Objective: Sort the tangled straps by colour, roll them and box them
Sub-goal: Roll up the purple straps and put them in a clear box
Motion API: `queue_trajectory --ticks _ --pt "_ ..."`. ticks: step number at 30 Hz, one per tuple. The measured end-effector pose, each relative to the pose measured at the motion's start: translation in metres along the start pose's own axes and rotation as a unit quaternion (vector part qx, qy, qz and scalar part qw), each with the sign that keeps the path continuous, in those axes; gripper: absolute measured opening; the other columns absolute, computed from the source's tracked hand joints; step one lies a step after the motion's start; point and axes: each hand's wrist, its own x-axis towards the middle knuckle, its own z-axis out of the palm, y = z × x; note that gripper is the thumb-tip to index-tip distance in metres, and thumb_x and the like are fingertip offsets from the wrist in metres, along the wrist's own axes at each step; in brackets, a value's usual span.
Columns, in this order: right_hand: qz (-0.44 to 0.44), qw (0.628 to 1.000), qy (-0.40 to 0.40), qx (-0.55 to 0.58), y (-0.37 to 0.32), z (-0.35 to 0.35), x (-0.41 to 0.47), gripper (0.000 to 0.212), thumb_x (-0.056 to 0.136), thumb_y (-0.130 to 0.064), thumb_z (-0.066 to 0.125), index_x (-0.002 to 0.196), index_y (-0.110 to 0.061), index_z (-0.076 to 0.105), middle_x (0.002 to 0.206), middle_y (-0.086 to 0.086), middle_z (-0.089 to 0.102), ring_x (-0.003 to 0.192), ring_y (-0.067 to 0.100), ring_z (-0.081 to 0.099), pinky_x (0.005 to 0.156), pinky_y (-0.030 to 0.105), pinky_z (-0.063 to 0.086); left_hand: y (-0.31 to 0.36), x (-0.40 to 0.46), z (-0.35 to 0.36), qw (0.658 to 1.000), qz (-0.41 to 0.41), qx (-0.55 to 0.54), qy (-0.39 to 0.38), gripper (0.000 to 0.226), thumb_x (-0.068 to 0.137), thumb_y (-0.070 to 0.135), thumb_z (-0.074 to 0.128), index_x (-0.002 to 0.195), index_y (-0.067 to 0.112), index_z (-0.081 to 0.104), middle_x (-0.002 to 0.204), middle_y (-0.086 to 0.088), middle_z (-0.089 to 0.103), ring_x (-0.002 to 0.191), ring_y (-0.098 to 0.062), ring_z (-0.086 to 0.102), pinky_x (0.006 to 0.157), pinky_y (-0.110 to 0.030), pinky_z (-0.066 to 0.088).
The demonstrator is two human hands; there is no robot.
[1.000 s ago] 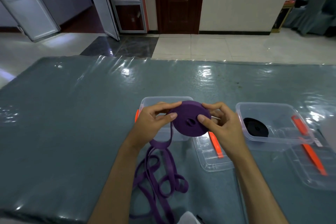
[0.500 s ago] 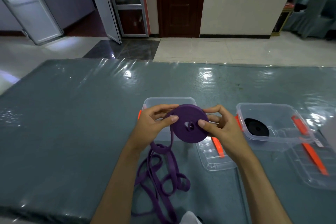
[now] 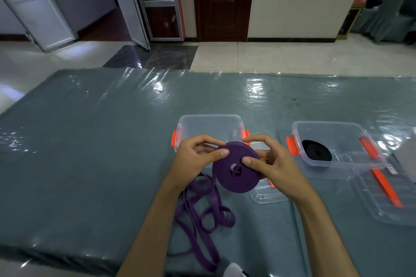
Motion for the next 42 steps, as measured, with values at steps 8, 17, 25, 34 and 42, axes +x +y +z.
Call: queue_trajectory --ticks 8,17,25,34,42 --pt "-0.037 0.996 0.081 0.023 0.006 0.011 -0.003 0.043 0.084 -0.035 0.088 0.124 -0.031 0.073 0.116 0.006 0.080 0.097 0.028 0.080 0.068 0.034 0.064 -0.001 -0.007 -0.006 0.996 -0.040 -0.067 -0.040 0.037 0.086 0.023 0.083 0.123 0.028 0.079 0.122 -0.005 0.078 0.115 -0.024 0.075 0.098 -0.031 0.060" --pt "-0.045 0.995 0.088 0.013 0.012 0.012 -0.003 0.055 0.084 -0.019 0.090 0.132 -0.033 0.068 0.101 0.005 0.080 0.094 0.025 0.079 0.067 0.033 0.064 -0.023 -0.009 -0.003 0.994 -0.055 -0.093 0.020 0.026 0.083 0.026 0.088 0.091 0.011 0.067 0.110 -0.013 0.075 0.099 -0.030 0.075 0.087 -0.042 0.062" --pt "-0.058 0.987 0.145 0.024 0.024 0.022 0.009 0.044 0.083 -0.023 0.090 0.124 -0.033 0.075 0.113 0.003 0.080 0.108 0.025 0.076 0.071 0.032 0.064 -0.035 -0.004 -0.001 0.986 -0.055 -0.139 0.077 0.014 0.081 0.021 0.089 0.084 0.016 0.077 0.107 -0.012 0.078 0.101 -0.033 0.077 0.086 -0.041 0.064" --pt "-0.057 0.981 0.179 0.054 0.031 0.028 0.027 0.043 0.084 -0.021 0.087 0.123 -0.033 0.076 0.112 0.004 0.080 0.107 0.024 0.077 0.075 0.035 0.066 -0.044 0.003 0.012 0.973 -0.061 -0.149 0.167 0.015 0.081 0.024 0.086 0.091 0.015 0.078 0.090 -0.008 0.080 0.075 -0.018 0.076 0.069 -0.034 0.063" --pt "-0.035 0.970 0.227 0.077 0.043 0.025 0.048 0.039 0.085 -0.017 0.088 0.120 -0.029 0.074 0.111 0.008 0.079 0.104 0.031 0.077 0.073 0.040 0.066 -0.063 0.021 0.013 0.958 -0.061 -0.200 0.195 0.019 0.090 0.010 0.082 0.105 0.008 0.070 0.113 -0.015 0.078 0.105 -0.033 0.076 0.084 -0.039 0.064"
